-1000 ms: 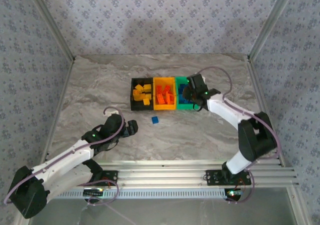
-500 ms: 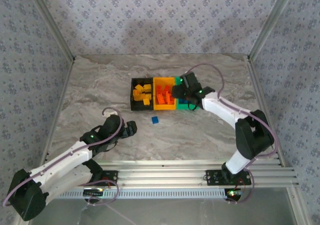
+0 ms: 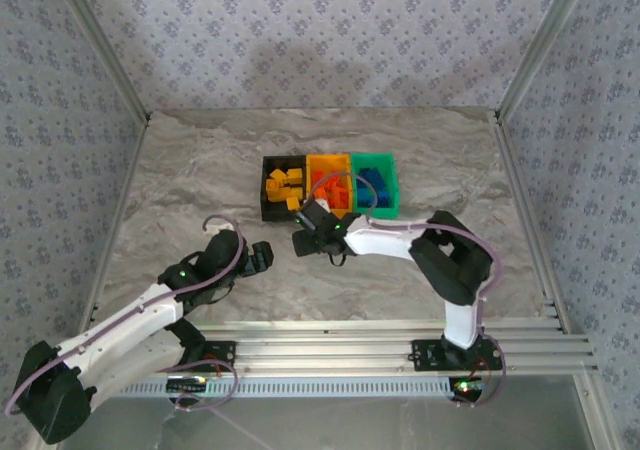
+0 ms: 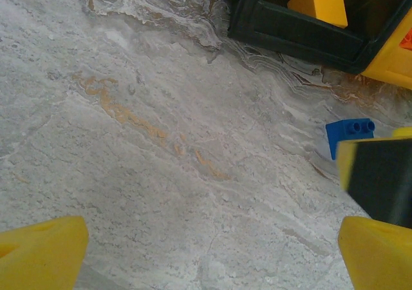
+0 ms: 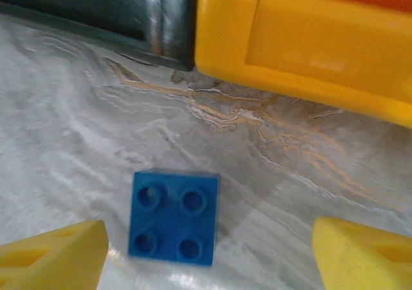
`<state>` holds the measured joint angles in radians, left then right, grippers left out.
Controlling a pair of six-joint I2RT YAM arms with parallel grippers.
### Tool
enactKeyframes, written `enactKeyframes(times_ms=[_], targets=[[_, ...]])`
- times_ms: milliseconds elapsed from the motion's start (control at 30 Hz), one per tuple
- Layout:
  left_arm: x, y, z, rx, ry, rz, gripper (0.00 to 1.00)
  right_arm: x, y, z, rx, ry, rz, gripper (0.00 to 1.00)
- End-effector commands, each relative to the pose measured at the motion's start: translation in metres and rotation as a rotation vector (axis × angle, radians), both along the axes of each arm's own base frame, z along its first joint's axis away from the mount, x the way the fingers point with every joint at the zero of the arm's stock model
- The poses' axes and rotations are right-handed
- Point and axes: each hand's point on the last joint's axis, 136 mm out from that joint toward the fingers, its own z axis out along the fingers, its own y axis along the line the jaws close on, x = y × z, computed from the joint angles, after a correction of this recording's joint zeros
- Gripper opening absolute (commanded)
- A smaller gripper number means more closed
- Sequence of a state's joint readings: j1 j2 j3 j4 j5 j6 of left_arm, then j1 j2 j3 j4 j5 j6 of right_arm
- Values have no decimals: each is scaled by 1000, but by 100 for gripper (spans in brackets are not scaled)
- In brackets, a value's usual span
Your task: Sort the legos into containers by color
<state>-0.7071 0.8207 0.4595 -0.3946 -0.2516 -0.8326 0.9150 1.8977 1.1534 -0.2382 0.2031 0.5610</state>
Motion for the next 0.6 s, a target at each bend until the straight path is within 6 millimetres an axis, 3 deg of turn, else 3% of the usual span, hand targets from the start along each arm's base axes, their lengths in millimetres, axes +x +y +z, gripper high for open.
enactKeyframes(times_ms=[0,400,567], targets=[[-2,7,1,5,-1,23,100,15,8,4,-13,-21,-35,79],[-4,10,2,1,-11,30,100,12,3,-11,-78,17,-42,44],[-4,11,1,3,-8,34,100,8,-3,12,-13,-33,-48,34]])
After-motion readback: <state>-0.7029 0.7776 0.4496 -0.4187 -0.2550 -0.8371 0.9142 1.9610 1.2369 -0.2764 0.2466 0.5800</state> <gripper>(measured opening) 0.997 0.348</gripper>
